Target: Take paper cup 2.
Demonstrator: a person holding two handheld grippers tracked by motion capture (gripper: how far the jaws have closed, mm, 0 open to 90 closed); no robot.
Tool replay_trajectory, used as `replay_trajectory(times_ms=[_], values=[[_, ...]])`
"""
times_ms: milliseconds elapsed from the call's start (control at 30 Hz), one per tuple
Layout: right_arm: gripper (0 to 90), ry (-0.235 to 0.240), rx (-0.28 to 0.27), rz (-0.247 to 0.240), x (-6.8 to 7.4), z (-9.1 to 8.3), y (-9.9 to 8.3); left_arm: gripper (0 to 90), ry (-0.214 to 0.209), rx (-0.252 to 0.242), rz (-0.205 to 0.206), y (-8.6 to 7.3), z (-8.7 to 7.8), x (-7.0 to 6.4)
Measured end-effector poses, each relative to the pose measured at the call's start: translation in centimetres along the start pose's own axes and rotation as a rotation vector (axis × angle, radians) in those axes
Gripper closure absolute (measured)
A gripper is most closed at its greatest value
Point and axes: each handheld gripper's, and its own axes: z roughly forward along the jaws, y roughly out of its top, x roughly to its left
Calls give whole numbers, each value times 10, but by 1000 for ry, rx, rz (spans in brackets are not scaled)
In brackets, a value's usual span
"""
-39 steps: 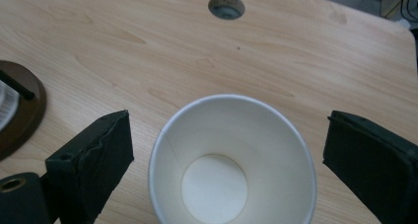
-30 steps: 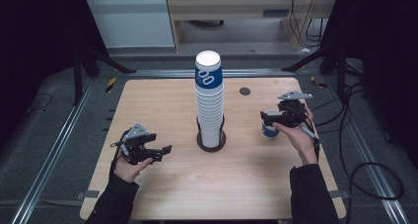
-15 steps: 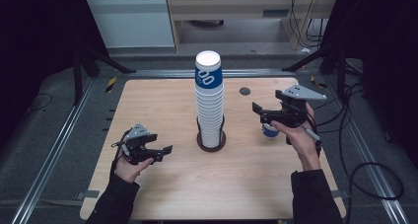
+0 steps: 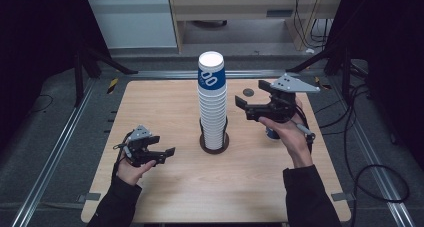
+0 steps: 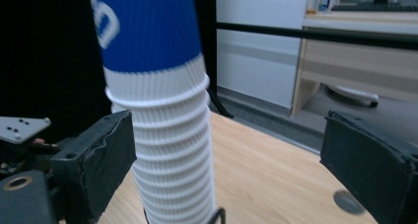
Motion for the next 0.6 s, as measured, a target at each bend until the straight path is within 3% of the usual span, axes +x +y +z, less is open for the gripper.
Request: replay_trajectory(times_ms=[167,300,600], values=[[62,66,-31,-18,17,14,17,179,3,4,6,0,1,-1],[59,89,-34,-30,27,27,26,178,-2,10,4,-1,2,-1],[58,109,-18,-35,35,51,32,177,-5,12,-1,-1,3,-1]])
